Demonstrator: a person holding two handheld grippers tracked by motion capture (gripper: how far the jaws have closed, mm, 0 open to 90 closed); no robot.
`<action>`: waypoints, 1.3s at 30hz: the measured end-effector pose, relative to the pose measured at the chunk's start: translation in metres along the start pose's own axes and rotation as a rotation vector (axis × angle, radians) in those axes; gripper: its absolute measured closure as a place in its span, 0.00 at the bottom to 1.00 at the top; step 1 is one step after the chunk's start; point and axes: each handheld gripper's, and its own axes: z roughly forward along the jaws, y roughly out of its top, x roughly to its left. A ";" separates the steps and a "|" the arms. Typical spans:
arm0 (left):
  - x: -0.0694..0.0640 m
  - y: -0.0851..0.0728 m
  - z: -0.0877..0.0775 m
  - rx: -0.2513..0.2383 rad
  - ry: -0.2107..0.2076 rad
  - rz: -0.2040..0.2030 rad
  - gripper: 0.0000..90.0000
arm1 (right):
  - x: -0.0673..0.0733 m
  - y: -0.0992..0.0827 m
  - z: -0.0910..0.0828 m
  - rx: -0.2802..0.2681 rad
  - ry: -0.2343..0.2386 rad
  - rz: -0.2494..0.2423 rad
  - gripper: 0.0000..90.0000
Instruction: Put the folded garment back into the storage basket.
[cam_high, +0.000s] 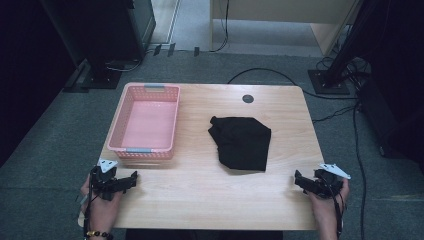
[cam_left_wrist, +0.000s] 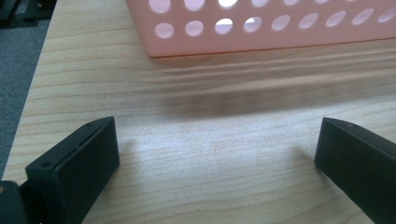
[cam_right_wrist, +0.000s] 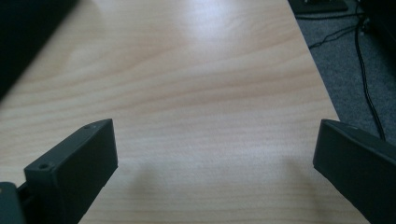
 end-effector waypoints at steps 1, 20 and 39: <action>0.000 0.000 0.000 0.000 0.001 -0.001 0.00 | 0.002 0.003 -0.003 -0.019 0.010 0.011 0.00; 0.000 -0.001 -0.001 0.000 0.003 -0.002 0.00 | 0.022 0.024 -0.014 -0.086 0.081 0.004 0.00; 0.000 -0.001 -0.001 0.000 0.002 -0.001 0.00 | 0.063 0.046 -0.004 -0.111 0.159 -0.027 0.00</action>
